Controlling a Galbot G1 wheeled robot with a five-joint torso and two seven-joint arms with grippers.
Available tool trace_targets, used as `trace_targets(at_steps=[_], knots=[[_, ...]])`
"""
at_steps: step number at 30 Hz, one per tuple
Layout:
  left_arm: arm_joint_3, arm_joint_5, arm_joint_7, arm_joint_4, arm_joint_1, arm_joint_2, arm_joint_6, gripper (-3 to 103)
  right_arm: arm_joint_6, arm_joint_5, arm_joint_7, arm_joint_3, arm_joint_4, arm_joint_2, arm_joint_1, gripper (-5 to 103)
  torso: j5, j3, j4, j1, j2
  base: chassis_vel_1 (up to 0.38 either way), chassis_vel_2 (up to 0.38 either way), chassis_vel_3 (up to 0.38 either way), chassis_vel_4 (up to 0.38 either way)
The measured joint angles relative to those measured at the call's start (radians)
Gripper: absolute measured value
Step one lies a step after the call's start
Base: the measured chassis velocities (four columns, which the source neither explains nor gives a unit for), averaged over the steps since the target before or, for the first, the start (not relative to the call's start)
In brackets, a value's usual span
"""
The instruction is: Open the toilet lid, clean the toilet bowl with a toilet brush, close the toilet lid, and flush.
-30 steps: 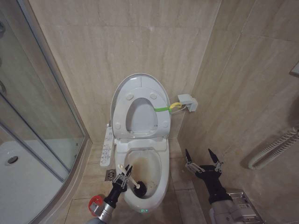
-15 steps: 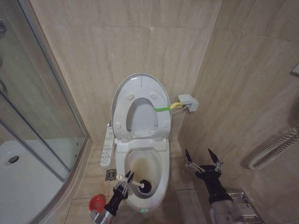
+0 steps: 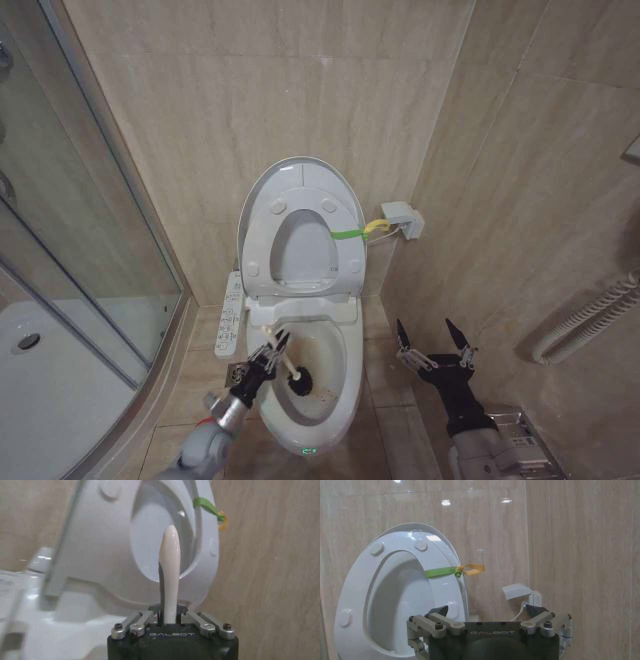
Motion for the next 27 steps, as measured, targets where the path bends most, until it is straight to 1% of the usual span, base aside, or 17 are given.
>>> trace_targets(at_steps=[3, 5, 7, 8, 9, 11, 14, 17, 19, 24, 27], knots=[[0.059, -0.001, 0.004, 0.067, -0.081, -0.025, -0.001, 20, 0.000, 0.000, 0.000, 0.000, 0.000, 0.000, 0.000, 100, 0.0000, 0.000, -0.0003, 0.000, 0.000, 0.000, 0.000, 0.000, 0.000], [0.068, -0.001, 0.007, 0.085, -0.097, -0.031, -0.002, 20, 0.000, 0.000, 0.000, 0.000, 0.000, 0.000, 0.000, 100, 0.0000, 0.000, -0.0002, 0.000, 0.000, 0.000, 0.000, 0.000, 0.000], [0.090, -0.001, 0.015, 0.127, -0.136, -0.041, -0.006, 20, 0.000, 0.000, 0.000, 0.000, 0.000, 0.000, 0.000, 100, -0.0001, 0.000, -0.0002, 0.000, 0.000, 0.000, 0.000, 0.000, 0.000], [0.115, -0.002, 0.023, 0.166, -0.178, -0.047, -0.010, 20, 0.000, 0.000, 0.000, 0.000, 0.000, 0.000, 0.000, 100, 0.0001, 0.000, -0.0002, 0.000, 0.000, 0.000, 0.000, 0.000, 0.000], [0.115, -0.002, 0.023, 0.166, -0.178, -0.047, -0.010, 20, 0.000, 0.000, 0.000, 0.000, 0.000, 0.000, 0.000, 100, 0.0001, 0.000, -0.0002, 0.000, 0.000, 0.000, 0.000, 0.000, 0.000], [0.146, -0.008, 0.027, 0.192, -0.224, -0.052, -0.012, 20, 0.000, 0.000, 0.000, 0.000, 0.000, 0.000, 0.000, 100, 0.0000, 0.000, 0.0000, 0.000, 0.000, 0.000, 0.000, 0.000, 0.000], [0.169, -0.011, 0.029, 0.196, -0.254, -0.050, -0.013, 20, 0.000, 0.000, 0.000, 0.000, 0.000, 0.000, 0.000, 100, 0.0001, 0.000, -0.0001, 0.000, 0.000, 0.000, 0.000, 0.000, 0.000], [0.183, -0.001, 0.038, 0.211, -0.277, -0.045, -0.016, 20, 0.000, 0.000, 0.000, 0.000, 0.000, 0.000, 0.000, 100, 0.0000, 0.000, -0.0002, 0.000, 0.000, 0.000, 0.000, 0.000, 0.000], [0.203, 0.039, 0.067, 0.261, -0.305, -0.038, -0.034, 20, 0.000, 0.000, 0.000, 0.000, 0.000, 0.000, 0.000, 100, 0.0001, 0.000, -0.0001, 0.000, 0.000, 0.000, 0.000, 0.000, 0.000], [0.235, 0.073, 0.095, 0.316, -0.310, -0.032, -0.049, 20, 0.000, 0.000, 0.000, 0.000, 0.000, 0.000, 0.000, 100, 0.0001, 0.000, 0.0000, 0.000, 0.000, 0.000, 0.000, 0.000, 0.000], [0.253, 0.109, 0.128, 0.371, -0.310, -0.035, -0.066, 20, 0.000, 0.000, 0.000, 0.000, 0.000, 0.000, 0.000, 100, 0.0000, 0.000, 0.0001, 0.000, 0.000, 0.000, 0.000, 0.000, 0.000]])
